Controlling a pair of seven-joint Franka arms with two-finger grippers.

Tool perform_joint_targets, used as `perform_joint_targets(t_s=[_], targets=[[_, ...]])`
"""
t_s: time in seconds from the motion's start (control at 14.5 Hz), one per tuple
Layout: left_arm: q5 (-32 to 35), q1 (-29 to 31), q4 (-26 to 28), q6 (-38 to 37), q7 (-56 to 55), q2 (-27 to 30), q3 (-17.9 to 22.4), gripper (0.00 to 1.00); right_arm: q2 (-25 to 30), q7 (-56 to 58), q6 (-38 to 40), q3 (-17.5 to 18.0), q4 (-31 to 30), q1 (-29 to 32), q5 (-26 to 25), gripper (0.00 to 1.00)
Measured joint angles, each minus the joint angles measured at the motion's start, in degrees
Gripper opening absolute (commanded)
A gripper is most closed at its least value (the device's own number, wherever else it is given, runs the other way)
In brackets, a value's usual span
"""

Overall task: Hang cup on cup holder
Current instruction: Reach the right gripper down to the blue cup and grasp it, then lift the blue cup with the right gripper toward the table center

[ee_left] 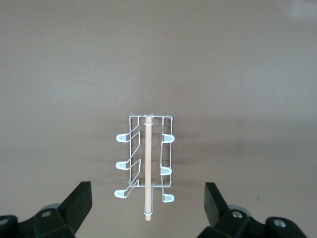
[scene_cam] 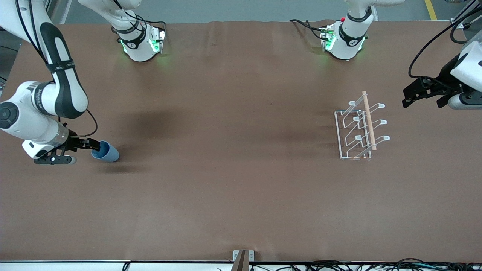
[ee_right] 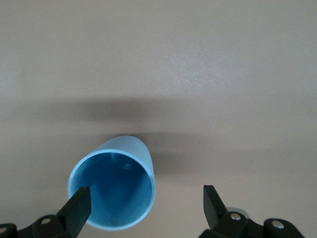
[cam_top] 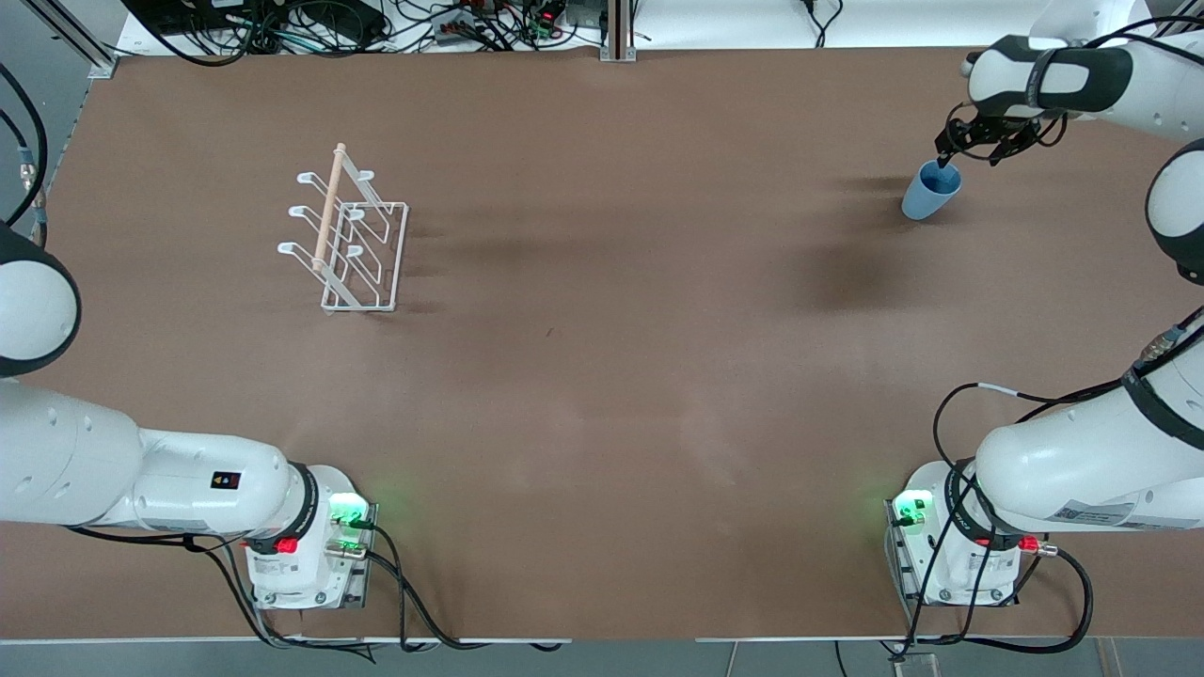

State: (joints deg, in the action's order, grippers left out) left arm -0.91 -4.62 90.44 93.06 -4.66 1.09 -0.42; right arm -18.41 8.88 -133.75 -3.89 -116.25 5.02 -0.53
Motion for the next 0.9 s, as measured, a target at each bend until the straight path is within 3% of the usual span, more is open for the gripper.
perform_joint_targets(t_s=[0.21, 0.41, 0.48, 0.62, 0.83, 0.9], targets=[[0.00, 0.09, -0.30, -1.99, 0.00, 0.91, 0.08, 1.00, -2.18, 0.68, -3.22, -0.05, -0.02, 0.02, 0.00, 0.98], [0.01, 0.24, -0.46, -2.21, 0.00, 1.07, 0.18, 1.00, -4.13, 1.51, -4.77, -0.05, -0.07, 0.02, 0.00, 0.84], [0.01, 0.24, -0.47, -2.23, 0.00, 1.07, 0.20, 1.00, -4.54, 1.60, -4.97, -0.04, -0.25, 0.02, 0.00, 0.75], [0.03, 0.24, -0.50, -3.12, 0.00, 1.07, 0.21, 1.00, -4.95, 1.75, -5.57, 0.01, -0.88, -0.01, 0.00, 0.41], [0.04, 0.22, -0.50, -5.05, 0.00, 1.07, 0.20, 1.00, -4.96, 1.77, -5.68, 0.05, -1.19, -0.02, 0.00, 0.02], [0.04, 0.22, -0.50, -5.26, 0.00, 1.07, 0.20, 1.00, -4.96, 1.77, -5.69, 0.08, -1.18, -0.02, 0.00, 0.00]])
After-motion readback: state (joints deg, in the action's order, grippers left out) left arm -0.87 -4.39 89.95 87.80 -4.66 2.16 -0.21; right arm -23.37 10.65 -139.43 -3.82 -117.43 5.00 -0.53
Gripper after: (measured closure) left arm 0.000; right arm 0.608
